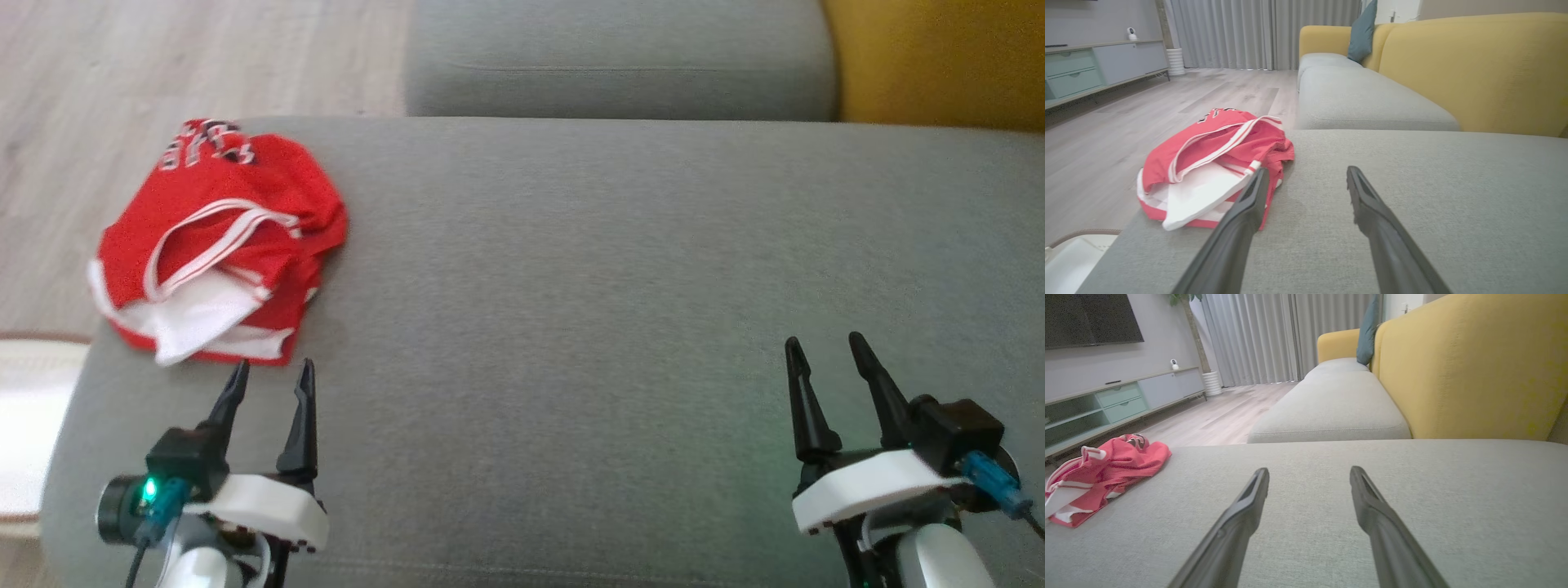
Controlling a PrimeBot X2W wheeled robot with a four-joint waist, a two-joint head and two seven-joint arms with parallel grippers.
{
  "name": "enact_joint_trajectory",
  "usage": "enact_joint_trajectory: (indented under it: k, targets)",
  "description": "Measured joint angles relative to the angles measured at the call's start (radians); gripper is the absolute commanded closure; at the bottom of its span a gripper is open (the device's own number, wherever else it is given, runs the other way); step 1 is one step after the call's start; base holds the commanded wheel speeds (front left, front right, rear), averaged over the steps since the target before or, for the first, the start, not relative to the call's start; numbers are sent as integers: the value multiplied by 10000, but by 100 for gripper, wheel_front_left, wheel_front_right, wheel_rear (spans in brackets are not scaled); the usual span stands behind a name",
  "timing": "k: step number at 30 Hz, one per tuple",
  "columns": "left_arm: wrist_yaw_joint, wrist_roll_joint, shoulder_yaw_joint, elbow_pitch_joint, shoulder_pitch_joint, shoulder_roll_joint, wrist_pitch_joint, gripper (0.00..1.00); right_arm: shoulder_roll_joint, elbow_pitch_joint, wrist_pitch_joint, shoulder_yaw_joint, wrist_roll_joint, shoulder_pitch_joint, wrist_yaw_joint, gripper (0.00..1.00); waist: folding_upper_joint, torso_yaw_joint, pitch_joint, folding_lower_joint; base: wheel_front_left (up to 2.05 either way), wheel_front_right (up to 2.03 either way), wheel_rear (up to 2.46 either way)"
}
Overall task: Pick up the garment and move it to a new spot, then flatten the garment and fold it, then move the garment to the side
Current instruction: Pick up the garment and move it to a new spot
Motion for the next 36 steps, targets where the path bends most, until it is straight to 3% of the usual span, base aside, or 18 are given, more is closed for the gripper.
enact_joint_trajectory:
  k: [19,36]
  targets:
    - [174,-4,274,-109,-128,219,0,0,8,-186,267,435,201,3,0,0,0,2669,-103,0,0,0,0]
    - [199,-13,75,-201,-128,234,0,0,10,-196,305,435,205,2,0,0,0,3114,-21,0,0,0,0]
